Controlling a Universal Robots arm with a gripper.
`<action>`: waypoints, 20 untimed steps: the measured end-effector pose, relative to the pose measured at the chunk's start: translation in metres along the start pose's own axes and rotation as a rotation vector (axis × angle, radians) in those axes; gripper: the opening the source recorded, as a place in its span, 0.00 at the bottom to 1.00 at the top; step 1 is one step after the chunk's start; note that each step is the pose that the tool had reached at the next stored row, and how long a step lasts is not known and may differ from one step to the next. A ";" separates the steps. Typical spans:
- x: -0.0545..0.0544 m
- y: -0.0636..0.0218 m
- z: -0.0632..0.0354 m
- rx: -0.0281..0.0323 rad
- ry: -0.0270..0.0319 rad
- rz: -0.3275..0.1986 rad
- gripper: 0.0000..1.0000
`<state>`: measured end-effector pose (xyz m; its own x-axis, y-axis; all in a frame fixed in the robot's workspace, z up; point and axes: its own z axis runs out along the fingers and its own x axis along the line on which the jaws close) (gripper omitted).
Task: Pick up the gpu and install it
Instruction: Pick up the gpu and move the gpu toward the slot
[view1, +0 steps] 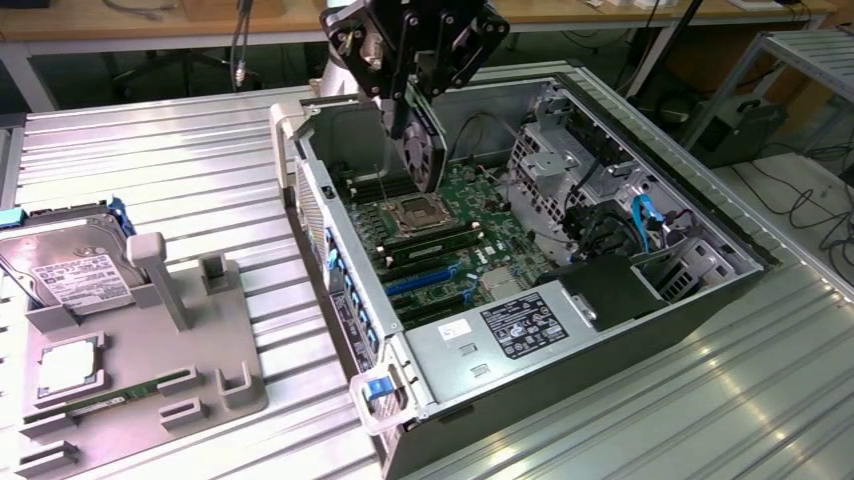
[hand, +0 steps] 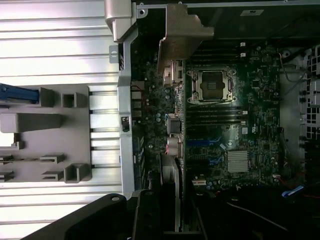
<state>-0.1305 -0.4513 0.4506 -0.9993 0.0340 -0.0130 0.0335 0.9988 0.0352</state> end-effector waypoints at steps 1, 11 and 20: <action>-0.001 0.0000 0.0002 0.0000 0.0000 0.000 0.27; -0.011 0.0003 0.0014 -0.0001 0.0002 -0.005 0.27; -0.021 0.0007 0.0024 0.0000 0.0003 -0.008 0.27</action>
<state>-0.1091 -0.4513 0.4485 -0.9996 0.0264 -0.0130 0.0259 0.9990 0.0351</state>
